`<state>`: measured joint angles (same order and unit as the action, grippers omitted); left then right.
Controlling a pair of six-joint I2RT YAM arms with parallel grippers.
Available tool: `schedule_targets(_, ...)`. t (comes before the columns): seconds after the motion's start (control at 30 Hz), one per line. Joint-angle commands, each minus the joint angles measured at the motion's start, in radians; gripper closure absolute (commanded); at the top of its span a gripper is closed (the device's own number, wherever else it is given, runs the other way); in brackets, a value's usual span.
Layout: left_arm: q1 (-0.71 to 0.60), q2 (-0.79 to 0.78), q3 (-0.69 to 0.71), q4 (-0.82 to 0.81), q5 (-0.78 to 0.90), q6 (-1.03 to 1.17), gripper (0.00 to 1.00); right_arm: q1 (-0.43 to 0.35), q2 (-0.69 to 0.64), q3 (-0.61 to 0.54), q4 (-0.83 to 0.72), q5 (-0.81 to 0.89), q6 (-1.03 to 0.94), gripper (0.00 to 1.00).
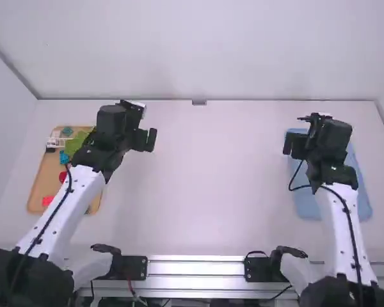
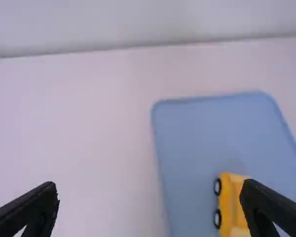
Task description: Assemble lego blocks to make yellow taxi
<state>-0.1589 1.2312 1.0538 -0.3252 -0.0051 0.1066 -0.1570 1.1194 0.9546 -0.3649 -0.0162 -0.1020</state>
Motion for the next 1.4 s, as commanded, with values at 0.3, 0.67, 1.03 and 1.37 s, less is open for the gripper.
schedule_targets(0.3,0.133,-0.153,-0.112,0.125,0.005,-0.107,0.14,0.143,-0.15,-0.115,0.126,0.016,0.102,0.15)
schedule_targets(0.67,0.159,-0.356,-0.314,0.325,0.005,-0.107,0.34,0.157,-0.362,-0.326,0.338,0.016,0.102,0.36)
schedule_targets(1.03,0.159,-0.611,-0.57,0.325,0.005,-0.107,0.6,0.157,-0.621,-0.585,0.365,0.016,0.102,0.62)
schedule_targets(1.37,0.159,-0.833,-0.792,0.325,0.005,-0.107,0.82,0.157,-0.829,-0.793,0.365,0.016,0.102,0.83)
